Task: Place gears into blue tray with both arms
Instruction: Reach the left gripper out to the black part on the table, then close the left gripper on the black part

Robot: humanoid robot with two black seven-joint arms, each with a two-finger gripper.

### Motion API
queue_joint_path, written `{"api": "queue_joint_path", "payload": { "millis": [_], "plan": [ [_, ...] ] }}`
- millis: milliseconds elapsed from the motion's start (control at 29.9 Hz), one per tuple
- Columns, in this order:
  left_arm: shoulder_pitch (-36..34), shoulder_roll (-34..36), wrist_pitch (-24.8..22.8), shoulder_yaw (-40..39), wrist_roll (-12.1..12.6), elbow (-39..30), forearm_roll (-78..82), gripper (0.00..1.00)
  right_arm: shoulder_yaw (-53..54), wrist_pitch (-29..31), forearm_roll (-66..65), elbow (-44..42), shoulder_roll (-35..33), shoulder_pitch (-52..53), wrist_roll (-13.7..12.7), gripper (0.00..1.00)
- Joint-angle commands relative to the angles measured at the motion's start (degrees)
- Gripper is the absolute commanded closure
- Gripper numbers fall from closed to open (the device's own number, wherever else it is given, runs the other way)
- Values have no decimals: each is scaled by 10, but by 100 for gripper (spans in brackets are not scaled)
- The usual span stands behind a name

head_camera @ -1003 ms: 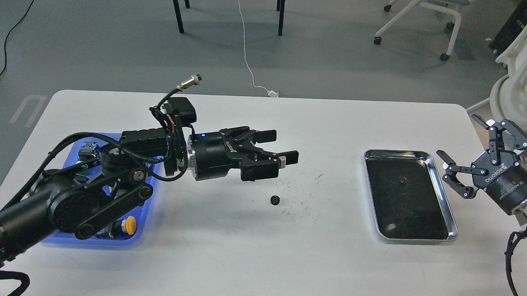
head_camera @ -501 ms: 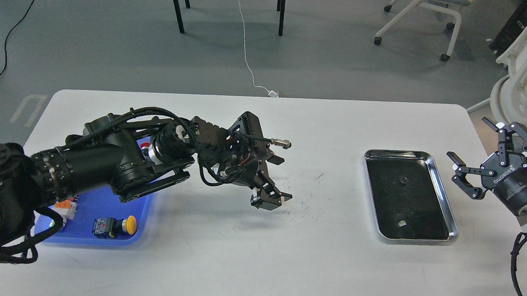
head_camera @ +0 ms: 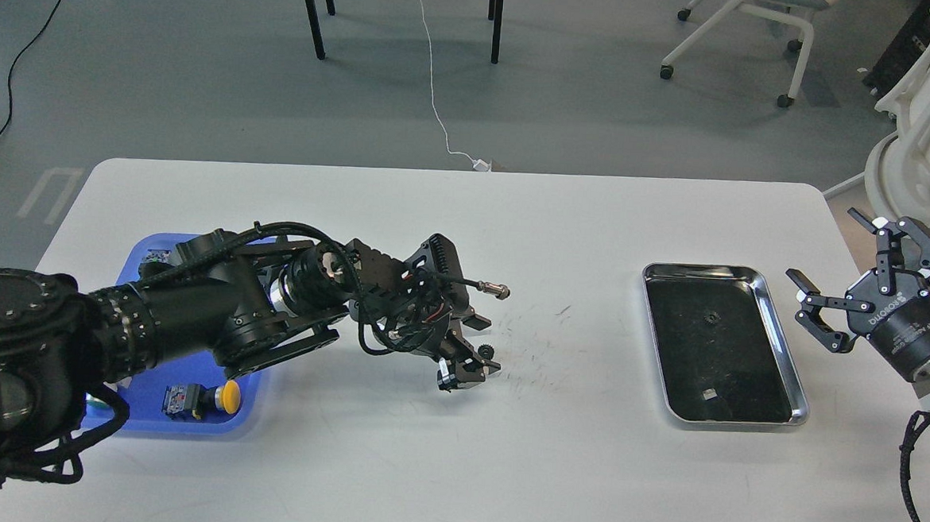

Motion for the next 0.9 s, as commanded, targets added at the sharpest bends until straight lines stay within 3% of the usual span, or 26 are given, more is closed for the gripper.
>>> {"api": "queue_joint_path", "payload": {
  "millis": [0, 234, 468, 669, 869],
  "plan": [
    [0, -7, 1, 7, 0, 5, 0, 42, 0, 0, 0, -1, 0, 0, 0, 3],
    [2, -14, 2, 8, 0, 19, 0, 49, 0, 0, 0, -1, 0, 0, 0, 3],
    [5, -5, 2, 9, 0, 20, 0, 66, 1, 0, -1, -1, 0, 0, 0, 3],
    [5, -6, 5, 20, 0, 19, 0, 89, 1, 0, -2, -1, 0, 0, 0, 3],
    [-2, 1, 15, 15, 0, 13, 0, 90, 1, 0, -3, -1, 1, 0, 0, 3]
  ]
}}
